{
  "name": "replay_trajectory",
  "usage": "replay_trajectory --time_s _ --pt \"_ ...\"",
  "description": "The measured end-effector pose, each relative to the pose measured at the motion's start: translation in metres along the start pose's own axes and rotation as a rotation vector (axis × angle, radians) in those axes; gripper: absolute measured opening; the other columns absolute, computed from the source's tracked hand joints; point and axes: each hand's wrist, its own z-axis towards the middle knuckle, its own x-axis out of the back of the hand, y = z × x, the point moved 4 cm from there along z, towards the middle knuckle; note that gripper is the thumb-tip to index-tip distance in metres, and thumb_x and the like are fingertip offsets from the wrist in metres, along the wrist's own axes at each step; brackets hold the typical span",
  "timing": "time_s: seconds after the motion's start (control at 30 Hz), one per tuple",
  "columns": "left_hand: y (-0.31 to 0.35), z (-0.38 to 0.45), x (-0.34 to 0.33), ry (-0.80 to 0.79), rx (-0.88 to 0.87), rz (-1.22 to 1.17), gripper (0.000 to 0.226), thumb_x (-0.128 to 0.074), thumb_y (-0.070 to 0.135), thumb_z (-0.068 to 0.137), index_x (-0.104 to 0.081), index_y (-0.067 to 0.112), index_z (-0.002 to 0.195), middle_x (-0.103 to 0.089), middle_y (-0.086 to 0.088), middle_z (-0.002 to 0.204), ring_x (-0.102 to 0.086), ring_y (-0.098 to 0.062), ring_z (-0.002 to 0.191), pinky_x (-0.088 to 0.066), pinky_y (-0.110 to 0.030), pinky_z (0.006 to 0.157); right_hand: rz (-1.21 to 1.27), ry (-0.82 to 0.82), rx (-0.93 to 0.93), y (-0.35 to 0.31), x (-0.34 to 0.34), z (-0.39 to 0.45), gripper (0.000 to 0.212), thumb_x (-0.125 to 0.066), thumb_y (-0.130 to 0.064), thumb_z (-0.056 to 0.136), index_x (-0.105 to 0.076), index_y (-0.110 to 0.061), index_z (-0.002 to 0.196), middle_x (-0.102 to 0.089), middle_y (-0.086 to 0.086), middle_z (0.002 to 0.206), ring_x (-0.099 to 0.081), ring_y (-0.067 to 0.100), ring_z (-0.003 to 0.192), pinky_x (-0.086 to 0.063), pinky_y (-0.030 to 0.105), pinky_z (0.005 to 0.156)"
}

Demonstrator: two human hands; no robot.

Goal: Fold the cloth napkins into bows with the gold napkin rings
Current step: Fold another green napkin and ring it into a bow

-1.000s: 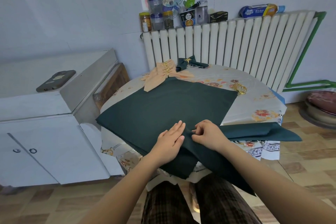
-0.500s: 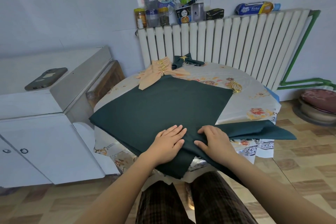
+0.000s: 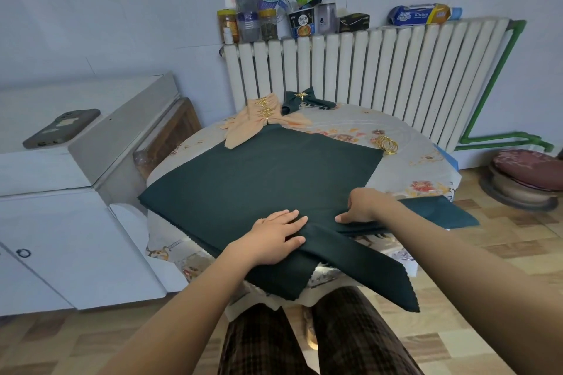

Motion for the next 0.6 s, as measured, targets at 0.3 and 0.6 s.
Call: replay_trajectory --time_s 0.3,0.6 --pt "-0.001 0.002 0.004 0.0 -0.013 0.062 0.054 -0.03 0.048 0.099 -0.017 0.033 0.149 -0.009 0.007 0.158 -0.004 -0.015 0.145 -0.007 -0.037 0.117 0.187 0.025 0.036 -0.02 0.005 -0.003 0.022 -0.069 -0.018 0.079 -0.058 -0.005 0.093 -0.059 0.009 0.094 -0.055 0.023 0.088 -0.041 0.027 0.072" --pt "0.001 0.015 0.019 0.017 -0.006 -0.203 0.044 -0.032 0.034 0.101 -0.054 0.011 0.131 -0.052 -0.004 0.117 -0.044 -0.021 0.119 -0.032 -0.033 0.106 1.028 -0.216 -0.208 -0.02 -0.003 -0.018 0.025 -0.058 -0.015 0.092 -0.053 0.0 0.112 -0.055 0.013 0.091 -0.061 0.027 0.089 -0.05 0.035 0.086"
